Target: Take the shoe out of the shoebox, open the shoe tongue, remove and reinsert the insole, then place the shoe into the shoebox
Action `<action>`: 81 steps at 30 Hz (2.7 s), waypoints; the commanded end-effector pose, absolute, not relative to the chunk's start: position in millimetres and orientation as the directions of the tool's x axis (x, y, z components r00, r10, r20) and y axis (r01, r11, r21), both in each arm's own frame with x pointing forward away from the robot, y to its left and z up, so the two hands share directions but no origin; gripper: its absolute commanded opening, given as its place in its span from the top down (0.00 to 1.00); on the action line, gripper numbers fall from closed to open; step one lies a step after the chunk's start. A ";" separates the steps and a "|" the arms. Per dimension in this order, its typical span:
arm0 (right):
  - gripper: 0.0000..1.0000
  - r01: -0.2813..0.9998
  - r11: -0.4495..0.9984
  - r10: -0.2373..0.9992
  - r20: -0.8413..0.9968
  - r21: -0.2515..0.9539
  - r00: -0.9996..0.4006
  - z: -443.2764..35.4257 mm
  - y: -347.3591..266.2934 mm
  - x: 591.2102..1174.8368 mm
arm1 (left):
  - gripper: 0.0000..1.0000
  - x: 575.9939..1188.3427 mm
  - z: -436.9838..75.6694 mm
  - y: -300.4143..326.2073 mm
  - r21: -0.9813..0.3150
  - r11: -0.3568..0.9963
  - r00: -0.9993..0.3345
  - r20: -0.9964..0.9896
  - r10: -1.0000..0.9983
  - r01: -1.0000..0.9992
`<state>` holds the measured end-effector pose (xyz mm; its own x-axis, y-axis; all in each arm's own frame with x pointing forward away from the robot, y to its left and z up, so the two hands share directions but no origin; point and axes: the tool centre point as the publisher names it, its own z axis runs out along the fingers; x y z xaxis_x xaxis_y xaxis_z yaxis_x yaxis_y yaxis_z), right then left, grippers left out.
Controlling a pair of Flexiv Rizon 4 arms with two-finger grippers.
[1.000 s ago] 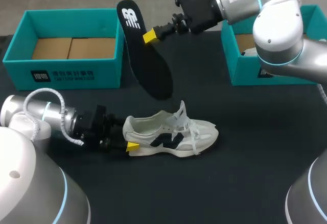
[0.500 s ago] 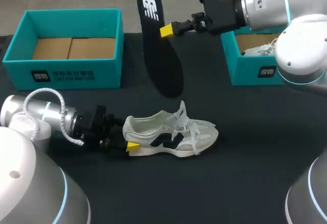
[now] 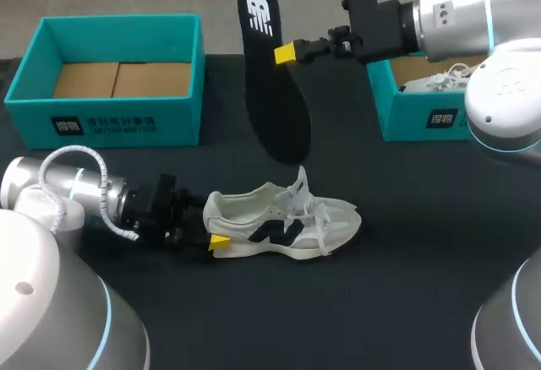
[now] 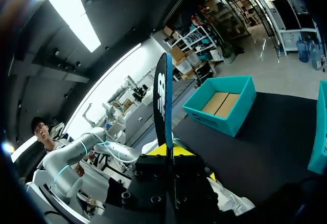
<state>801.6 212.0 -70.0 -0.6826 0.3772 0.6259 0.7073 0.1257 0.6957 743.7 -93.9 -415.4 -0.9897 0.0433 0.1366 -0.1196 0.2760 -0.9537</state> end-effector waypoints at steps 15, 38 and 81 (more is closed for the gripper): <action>1.00 0.713 0.060 0.369 0.649 0.698 -0.666 -32.6 139.8 772.4 | 1.00 743.2 -419.6 -93.9 -0.953 0.277 -0.990 0.137 0.042 -0.121; 1.00 0.721 0.048 0.348 0.665 0.691 -0.661 -22.9 130.6 711.9 | 1.00 743.2 -419.6 -93.9 -0.953 0.277 -0.990 0.137 0.042 -0.121; 1.00 0.731 0.063 0.331 0.676 0.680 -0.658 -25.7 133.6 701.0 | 1.00 743.2 -419.6 -93.9 -0.953 0.277 -0.990 0.137 0.042 -0.121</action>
